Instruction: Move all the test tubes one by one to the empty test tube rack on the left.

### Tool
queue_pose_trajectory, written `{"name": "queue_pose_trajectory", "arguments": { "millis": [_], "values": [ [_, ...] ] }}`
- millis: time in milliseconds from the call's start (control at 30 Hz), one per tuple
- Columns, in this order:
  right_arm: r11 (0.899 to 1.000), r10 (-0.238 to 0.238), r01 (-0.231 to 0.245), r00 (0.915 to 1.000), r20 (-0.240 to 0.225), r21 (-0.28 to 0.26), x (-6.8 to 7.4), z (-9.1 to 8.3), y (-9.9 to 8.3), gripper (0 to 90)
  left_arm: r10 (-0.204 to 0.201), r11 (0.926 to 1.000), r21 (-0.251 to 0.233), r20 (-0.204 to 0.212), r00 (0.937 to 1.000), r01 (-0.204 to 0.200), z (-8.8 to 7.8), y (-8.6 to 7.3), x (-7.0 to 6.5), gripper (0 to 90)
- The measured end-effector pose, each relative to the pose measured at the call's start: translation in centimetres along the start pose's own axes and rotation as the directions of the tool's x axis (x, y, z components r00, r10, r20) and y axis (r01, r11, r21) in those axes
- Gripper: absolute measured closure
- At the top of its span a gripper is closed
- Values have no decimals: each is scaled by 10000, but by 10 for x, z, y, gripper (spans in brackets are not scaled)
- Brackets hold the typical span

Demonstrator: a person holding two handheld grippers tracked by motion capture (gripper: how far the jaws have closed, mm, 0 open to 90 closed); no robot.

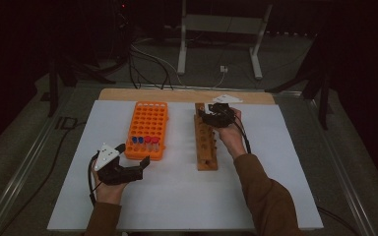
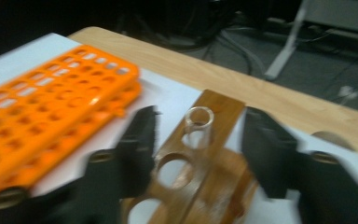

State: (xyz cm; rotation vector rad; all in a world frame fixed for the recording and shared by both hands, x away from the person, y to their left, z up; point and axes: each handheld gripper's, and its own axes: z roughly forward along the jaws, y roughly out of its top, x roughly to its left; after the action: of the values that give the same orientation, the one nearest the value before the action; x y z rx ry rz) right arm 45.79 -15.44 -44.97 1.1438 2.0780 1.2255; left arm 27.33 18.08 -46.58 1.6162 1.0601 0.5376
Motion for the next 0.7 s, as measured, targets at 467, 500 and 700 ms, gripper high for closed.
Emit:
{"name": "queue_pose_trajectory", "arguments": {
  "millis": [467,500,700],
  "values": [
    [9955,-516,486,9980,364,811,8,28,7,758,-193,9997,-136,105,9998,195,3,2,1,4],
    [9957,-465,431,9981,395,820,8,28,7,755,-198,9997,-131,96,9998,200,2,2,1,5],
    [9968,-135,98,9988,463,793,6,28,6,744,-276,9995,-131,57,9996,277,0,0,2,5]
  ]
}}
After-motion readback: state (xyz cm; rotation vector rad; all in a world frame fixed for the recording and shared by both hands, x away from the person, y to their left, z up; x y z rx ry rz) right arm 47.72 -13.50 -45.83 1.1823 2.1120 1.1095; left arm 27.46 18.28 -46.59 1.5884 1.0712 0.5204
